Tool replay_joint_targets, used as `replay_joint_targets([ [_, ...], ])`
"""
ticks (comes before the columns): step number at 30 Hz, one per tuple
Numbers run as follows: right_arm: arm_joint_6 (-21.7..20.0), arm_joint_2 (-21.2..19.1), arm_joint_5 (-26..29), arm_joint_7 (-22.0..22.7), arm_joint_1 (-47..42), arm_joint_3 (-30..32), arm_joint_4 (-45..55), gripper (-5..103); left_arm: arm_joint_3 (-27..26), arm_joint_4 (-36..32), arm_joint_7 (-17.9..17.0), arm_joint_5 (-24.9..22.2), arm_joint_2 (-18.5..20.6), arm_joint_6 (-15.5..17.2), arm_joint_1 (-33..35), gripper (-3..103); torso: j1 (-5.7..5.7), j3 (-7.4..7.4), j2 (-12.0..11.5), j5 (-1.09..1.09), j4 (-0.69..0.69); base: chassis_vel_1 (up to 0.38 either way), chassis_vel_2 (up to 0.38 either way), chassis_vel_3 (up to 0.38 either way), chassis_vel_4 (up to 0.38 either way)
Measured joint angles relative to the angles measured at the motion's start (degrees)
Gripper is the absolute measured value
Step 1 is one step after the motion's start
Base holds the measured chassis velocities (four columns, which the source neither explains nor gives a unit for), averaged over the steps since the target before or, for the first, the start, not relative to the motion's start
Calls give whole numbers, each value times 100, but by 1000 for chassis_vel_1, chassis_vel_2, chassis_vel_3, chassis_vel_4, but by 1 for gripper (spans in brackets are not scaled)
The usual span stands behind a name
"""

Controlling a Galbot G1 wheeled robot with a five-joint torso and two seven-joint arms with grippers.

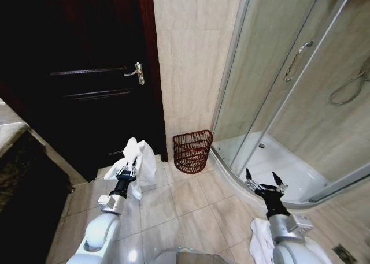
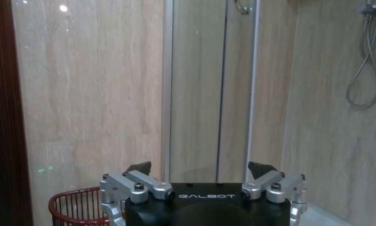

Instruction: Discard the used towel into the hamper.

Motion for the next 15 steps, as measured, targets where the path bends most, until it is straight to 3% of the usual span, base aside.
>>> replay_joint_targets([
  [6,367,3,-125,-367,14,66,-162,100,73,164,172,-146,133,-32,-307,12,0,0,-1,0,0,0,0,0,0],
  [15,409,11,-212,-364,11,51,-180,100,192,389,240,-273,187,-39,-527,12,10,14,27,-1,0,-28,35,32,-27],
])
